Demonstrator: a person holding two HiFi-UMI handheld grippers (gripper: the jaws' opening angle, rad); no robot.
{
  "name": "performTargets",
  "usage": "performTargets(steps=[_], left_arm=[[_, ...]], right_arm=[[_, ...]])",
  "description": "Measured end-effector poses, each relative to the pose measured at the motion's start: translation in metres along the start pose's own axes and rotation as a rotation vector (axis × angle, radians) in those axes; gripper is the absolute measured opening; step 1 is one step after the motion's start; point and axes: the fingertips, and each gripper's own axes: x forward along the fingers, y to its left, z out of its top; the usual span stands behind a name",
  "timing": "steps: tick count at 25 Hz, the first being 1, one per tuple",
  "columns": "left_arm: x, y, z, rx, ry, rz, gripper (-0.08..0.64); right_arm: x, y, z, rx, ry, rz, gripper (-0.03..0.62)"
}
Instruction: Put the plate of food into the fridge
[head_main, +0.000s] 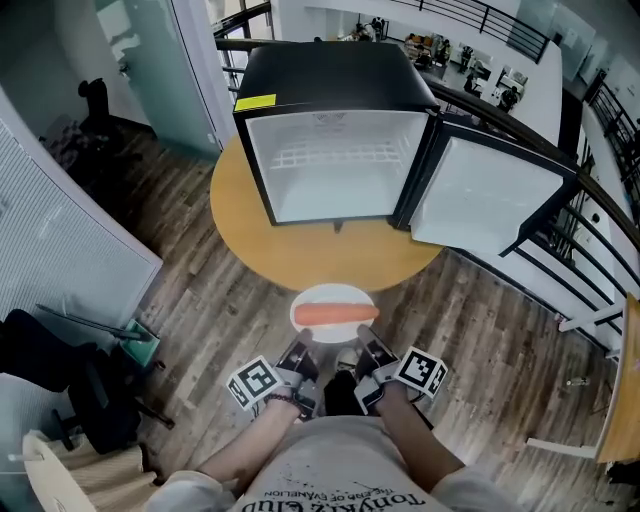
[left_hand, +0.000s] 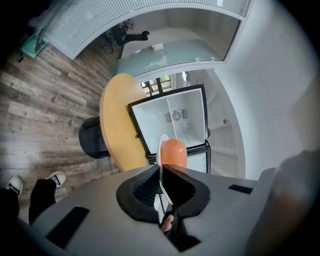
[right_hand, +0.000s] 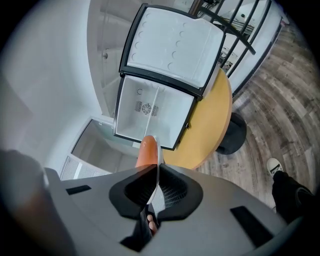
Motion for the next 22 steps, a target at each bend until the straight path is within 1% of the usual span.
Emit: performTargets(steps=[4, 9, 15, 17, 19, 22], left_arm=[[0.038, -0.013, 0.010, -0.001, -0.019, 0.002, 0.035], [0.076, -0.024, 0.021, -0.005, -0.054, 0.000, 0.035], [0.100, -0.028, 0.044, -0.002, -0.087, -0.011, 0.035], [0.103, -0.024, 0.051, -0.014, -0.094, 0.011, 0.035], [0.110, -0.024, 0.047, -0.019, -0.099, 0.025, 0.035], [0.122, -0.026, 0.042, -0.002, -0.097, 0.018, 0.035]], right_arm=[[0.022, 0.002, 0.038, -0.006, 0.020, 0.009, 0.034], [0.047, 0.002, 0.077, -0.036, 0.053, 0.022, 0.034], [0.078, 0.006, 0.095, -0.030, 0.086, 0.031, 0.034], [0.088, 0.005, 0.096, -0.027, 0.094, 0.028, 0.034], [0.088, 0.000, 0.103, -0.027, 0.102, 0.026, 0.034], [0.086, -0.006, 0.114, -0.013, 0.105, 0.028, 0.034]])
